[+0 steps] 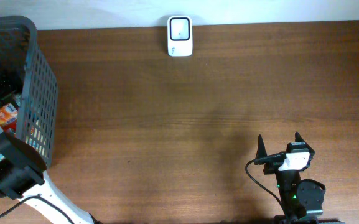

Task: Scan the item barcode
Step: 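Reach into the basket and grasp the blue Listerine bottle with left gripper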

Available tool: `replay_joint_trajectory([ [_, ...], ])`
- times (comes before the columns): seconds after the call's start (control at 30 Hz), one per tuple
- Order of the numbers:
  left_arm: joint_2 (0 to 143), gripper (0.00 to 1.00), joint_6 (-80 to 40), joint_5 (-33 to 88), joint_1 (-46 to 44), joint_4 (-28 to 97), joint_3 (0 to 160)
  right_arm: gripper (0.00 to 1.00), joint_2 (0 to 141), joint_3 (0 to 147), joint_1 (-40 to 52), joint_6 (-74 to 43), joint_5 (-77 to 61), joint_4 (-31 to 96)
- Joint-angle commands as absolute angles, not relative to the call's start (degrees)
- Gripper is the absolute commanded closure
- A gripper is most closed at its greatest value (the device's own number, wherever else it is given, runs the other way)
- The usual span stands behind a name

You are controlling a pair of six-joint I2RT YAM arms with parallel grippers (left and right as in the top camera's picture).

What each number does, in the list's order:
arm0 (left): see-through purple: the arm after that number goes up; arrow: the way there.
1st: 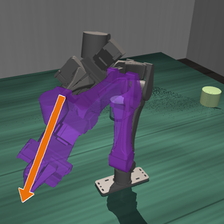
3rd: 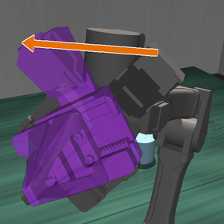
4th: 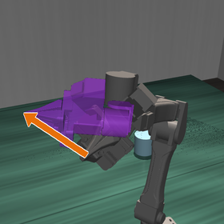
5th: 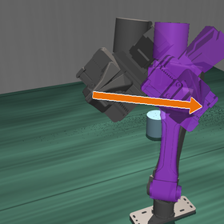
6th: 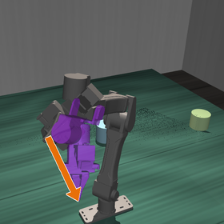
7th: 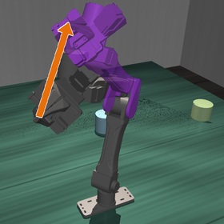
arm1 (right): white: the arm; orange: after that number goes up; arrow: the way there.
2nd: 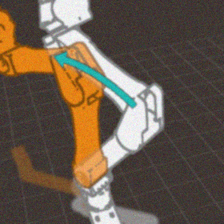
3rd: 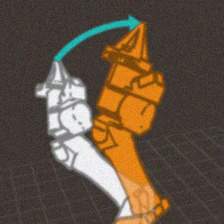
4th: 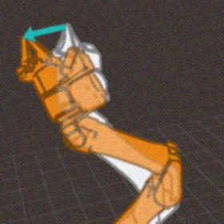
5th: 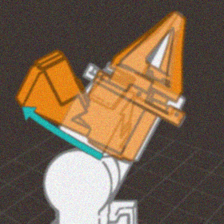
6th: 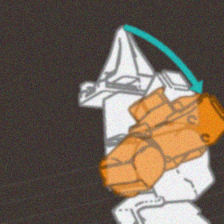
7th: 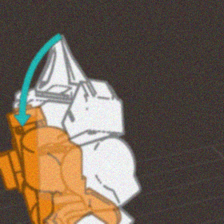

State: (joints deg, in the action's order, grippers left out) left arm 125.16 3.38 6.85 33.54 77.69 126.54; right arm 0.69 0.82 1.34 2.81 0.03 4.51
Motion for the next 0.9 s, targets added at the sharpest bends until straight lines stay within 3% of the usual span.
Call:
replay_joint_trajectory([
  [0.0,125.67,0.25,4.89,6.61,33.28,77.93,126.78,0.02,0.36,0.32,1.87,2.76,0.51,4.67],
  [0.17,125.69,0.3,6.13,6.7,32.88,77.73,125.64,0.02,0.36,0.32,1.87,2.76,0.51,4.69],
  [0.2,125.69,0.34,6.15,6.9,32.91,77.62,125.47,0.02,0.36,0.32,1.87,2.76,0.51,4.67],
  [0.27,125.69,0.51,6.11,8.49,32.91,77.17,125.47,0.02,0.36,0.32,1.87,2.76,0.51,4.67],
  [0.43,125.67,0.6,6.11,8.99,32.93,76.4,125.51,0.02,0.36,0.32,1.87,2.76,0.51,4.69],
  [0.47,125.64,0.71,6.11,9.02,33.04,76.34,125.64,0.01,0.36,0.32,1.87,2.76,0.51,4.67],
  [0.5,125.64,0.76,6.11,9.02,33.08,76.36,125.73,0.02,0.36,0.32,1.87,2.76,0.51,4.67],
  [0.67,125.62,0.74,6.09,9.02,33.08,76.36,125.97,0.02,0.36,0.32,1.87,2.76,0.51,4.69],
  [0.87,125.56,0.83,4.6,9.23,33.08,80.79,136.22,0.02,0.36,0.32,1.87,2.76,0.51,4.67],
])
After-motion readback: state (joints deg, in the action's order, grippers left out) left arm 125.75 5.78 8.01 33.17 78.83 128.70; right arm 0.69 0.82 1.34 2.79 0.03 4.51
